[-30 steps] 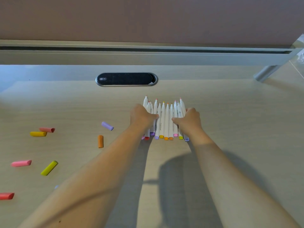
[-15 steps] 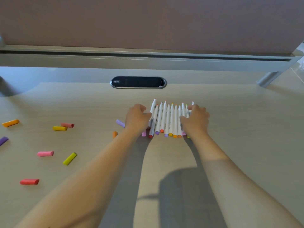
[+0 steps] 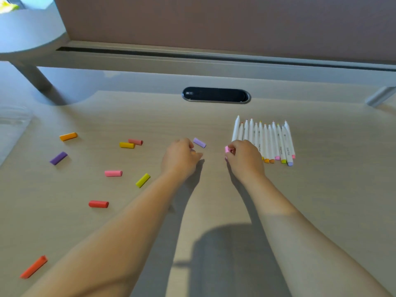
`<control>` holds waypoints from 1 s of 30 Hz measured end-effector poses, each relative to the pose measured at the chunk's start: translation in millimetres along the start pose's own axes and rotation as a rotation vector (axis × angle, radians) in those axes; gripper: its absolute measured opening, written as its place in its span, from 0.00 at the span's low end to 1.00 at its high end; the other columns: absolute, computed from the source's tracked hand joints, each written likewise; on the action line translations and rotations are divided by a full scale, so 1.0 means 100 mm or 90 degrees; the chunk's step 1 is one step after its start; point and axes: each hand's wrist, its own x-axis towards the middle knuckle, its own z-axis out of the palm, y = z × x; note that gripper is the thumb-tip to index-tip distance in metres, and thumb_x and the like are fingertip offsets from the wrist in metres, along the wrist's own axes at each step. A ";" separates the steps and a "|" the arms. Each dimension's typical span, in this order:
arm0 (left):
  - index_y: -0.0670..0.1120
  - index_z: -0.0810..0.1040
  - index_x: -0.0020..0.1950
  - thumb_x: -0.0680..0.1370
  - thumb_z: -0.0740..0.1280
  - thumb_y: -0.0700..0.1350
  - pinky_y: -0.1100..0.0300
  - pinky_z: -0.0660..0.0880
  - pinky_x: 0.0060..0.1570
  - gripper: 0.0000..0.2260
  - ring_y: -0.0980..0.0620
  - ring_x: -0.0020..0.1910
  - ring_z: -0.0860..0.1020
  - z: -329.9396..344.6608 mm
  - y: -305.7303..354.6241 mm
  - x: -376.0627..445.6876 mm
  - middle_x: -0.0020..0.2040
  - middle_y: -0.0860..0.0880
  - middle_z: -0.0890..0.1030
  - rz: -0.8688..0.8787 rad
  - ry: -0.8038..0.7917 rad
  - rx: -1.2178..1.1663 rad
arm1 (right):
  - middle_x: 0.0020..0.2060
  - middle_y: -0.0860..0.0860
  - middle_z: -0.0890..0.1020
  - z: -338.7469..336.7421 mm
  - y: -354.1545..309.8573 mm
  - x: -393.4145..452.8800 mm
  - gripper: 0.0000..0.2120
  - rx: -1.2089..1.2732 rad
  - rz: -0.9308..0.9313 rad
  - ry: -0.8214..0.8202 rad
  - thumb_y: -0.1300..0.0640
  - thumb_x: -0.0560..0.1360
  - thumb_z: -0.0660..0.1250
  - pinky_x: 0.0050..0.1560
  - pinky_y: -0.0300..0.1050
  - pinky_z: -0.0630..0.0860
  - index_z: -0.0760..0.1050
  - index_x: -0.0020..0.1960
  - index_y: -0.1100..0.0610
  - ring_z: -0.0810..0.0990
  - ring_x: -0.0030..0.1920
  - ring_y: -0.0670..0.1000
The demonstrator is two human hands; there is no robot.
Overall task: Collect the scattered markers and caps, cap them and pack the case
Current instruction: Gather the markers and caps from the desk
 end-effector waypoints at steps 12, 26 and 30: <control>0.39 0.69 0.59 0.79 0.58 0.40 0.58 0.64 0.40 0.10 0.42 0.55 0.75 0.13 -0.02 0.07 0.58 0.42 0.74 0.039 -0.009 0.223 | 0.50 0.57 0.78 0.15 -0.11 0.09 0.08 -0.197 -0.075 -0.014 0.64 0.77 0.58 0.40 0.45 0.63 0.71 0.55 0.63 0.74 0.48 0.58; 0.42 0.64 0.49 0.78 0.56 0.37 0.56 0.64 0.36 0.02 0.41 0.44 0.71 -0.19 -0.12 0.08 0.47 0.39 0.73 0.053 -0.079 0.176 | 0.51 0.58 0.76 0.09 -0.37 0.26 0.10 -0.143 -0.055 -0.083 0.62 0.78 0.56 0.40 0.45 0.66 0.67 0.58 0.63 0.70 0.42 0.55; 0.36 0.69 0.58 0.79 0.53 0.37 0.53 0.67 0.46 0.11 0.41 0.50 0.72 -0.33 -0.21 0.09 0.56 0.38 0.74 0.043 -0.028 0.122 | 0.44 0.57 0.71 0.07 -0.40 0.28 0.09 -0.105 -0.103 -0.081 0.61 0.78 0.53 0.39 0.46 0.65 0.67 0.56 0.63 0.70 0.40 0.56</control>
